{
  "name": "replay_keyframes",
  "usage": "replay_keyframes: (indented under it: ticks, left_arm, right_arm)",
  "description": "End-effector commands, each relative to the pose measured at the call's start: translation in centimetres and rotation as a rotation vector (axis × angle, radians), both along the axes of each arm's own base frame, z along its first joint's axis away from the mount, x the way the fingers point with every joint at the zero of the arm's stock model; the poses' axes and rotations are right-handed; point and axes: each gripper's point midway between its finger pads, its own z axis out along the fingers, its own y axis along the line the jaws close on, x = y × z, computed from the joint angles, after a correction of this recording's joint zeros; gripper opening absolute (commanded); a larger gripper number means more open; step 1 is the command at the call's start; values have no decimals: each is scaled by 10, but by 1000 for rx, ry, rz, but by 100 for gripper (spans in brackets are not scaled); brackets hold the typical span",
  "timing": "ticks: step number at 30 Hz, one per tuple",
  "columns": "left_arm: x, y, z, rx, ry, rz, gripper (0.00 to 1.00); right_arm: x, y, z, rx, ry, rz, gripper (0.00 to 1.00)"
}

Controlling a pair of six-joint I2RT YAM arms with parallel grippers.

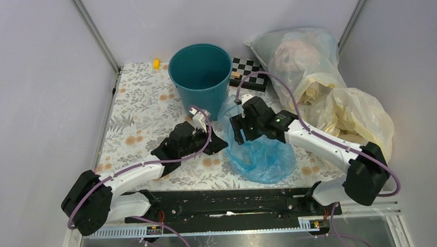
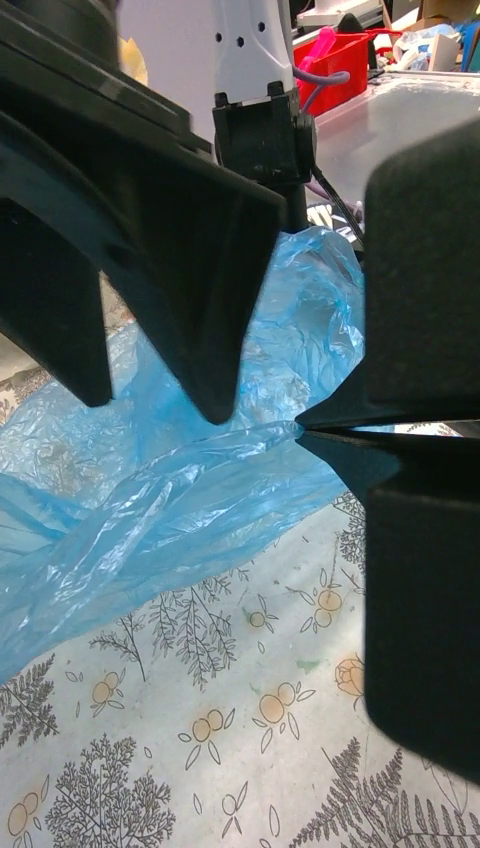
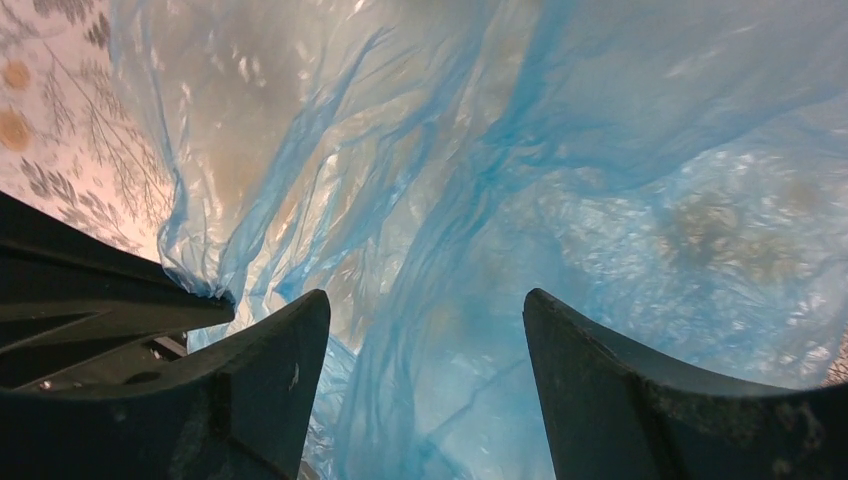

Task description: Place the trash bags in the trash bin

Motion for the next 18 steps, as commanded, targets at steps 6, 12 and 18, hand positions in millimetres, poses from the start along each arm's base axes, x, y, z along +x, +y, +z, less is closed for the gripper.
replay_keyframes:
  ticks: [6, 12, 18]
  left_arm:
    - [7, 11, 9, 47, -40, 61, 0]
    - [7, 14, 15, 53, -37, 72, 0]
    - [3, 19, 25, 48, -30, 86, 0]
  right_arm:
    - [-34, 13, -24, -84, 75, 223, 80]
    - [-33, -1, -26, -179, 82, 196, 50]
    - [-8, -11, 30, -100, -129, 42, 9]
